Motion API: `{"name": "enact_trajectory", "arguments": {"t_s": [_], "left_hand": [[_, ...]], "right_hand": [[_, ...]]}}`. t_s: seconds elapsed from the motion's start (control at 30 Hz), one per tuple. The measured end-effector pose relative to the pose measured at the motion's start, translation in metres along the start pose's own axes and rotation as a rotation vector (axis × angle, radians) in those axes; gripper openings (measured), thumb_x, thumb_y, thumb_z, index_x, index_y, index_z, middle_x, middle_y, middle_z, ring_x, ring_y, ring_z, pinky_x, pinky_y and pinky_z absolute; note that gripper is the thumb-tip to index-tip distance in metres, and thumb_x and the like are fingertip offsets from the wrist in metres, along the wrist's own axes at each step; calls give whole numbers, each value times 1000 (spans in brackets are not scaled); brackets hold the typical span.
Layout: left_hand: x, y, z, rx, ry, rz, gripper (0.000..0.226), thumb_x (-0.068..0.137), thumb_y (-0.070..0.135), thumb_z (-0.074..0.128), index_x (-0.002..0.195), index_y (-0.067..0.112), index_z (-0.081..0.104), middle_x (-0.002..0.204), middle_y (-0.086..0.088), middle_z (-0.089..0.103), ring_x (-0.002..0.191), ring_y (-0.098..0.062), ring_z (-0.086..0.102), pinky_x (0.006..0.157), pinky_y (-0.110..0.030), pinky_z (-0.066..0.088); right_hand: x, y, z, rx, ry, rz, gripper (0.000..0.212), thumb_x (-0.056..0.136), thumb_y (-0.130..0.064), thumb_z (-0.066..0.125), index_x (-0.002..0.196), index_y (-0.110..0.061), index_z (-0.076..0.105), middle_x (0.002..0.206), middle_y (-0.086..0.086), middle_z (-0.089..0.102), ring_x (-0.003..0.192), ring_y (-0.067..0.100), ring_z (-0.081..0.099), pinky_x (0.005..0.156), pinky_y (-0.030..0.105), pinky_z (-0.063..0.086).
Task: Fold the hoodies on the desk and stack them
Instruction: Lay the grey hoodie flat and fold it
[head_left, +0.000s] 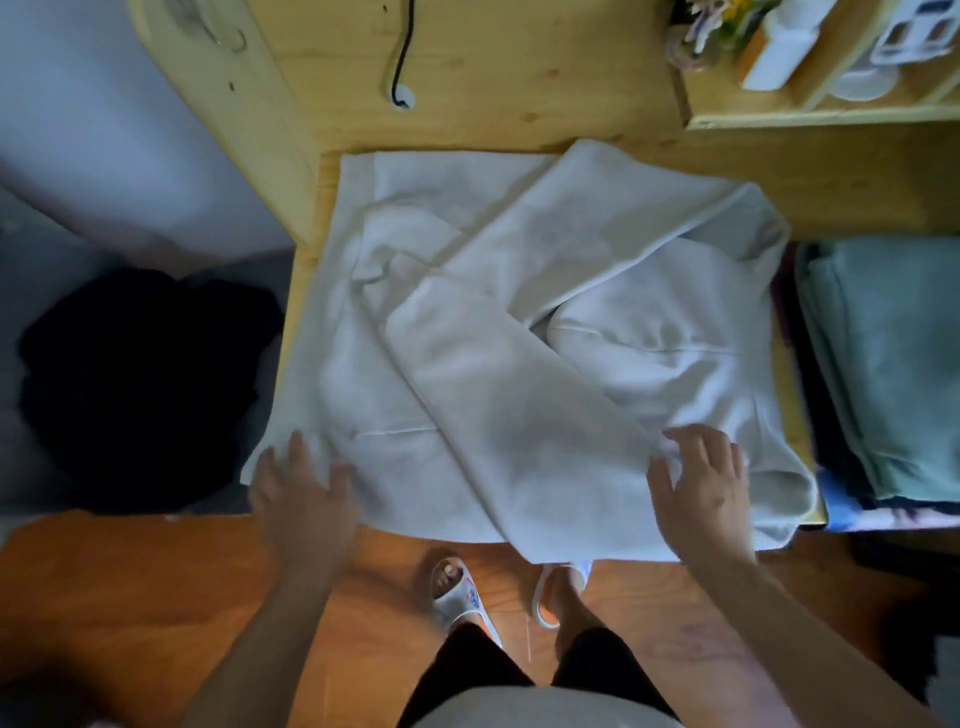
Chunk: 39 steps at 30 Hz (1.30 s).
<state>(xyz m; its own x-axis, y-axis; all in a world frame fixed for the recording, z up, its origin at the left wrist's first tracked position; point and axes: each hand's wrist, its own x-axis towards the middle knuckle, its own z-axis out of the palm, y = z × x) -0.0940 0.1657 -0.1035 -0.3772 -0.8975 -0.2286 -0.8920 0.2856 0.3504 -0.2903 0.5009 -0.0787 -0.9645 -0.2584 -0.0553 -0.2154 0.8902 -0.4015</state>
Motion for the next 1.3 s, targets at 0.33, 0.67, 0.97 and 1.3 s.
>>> {"name": "enact_trajectory", "arguments": {"t_s": [0.33,0.67,0.97,1.3], "left_hand": [[32,-16,-19,-944,-178,-729,28,95,33,70,107,10,60,95,-9,67,80,-24,66,71,-38,59],[13,-49,-32,-1353,-292,-716,30,103,8,46,129,20,57,112,-4,69,101,-26,67,84,-51,56],[-24,-35,-26,-1308,-347,-729,25,102,17,61,127,15,56,113,-6,67,100,-24,66,85,-41,55],[-108,-56,-40,-1396,-205,-729,38,101,27,57,138,16,55,121,-7,65,94,-26,64,78,-38,55]], "right_hand": [[-87,8,33,1476,-168,1186,31,97,-29,62,126,-19,60,118,4,63,115,24,59,108,45,42],[-75,11,-3,1840,24,1085,46,95,-20,56,140,-11,53,130,15,66,125,33,59,110,48,41],[-65,9,-27,1360,191,1200,32,89,-6,69,119,-10,56,112,15,63,88,27,62,69,42,56],[-119,31,-54,1406,36,1146,25,94,-8,65,117,-8,56,99,13,65,87,28,64,52,39,60]]}}
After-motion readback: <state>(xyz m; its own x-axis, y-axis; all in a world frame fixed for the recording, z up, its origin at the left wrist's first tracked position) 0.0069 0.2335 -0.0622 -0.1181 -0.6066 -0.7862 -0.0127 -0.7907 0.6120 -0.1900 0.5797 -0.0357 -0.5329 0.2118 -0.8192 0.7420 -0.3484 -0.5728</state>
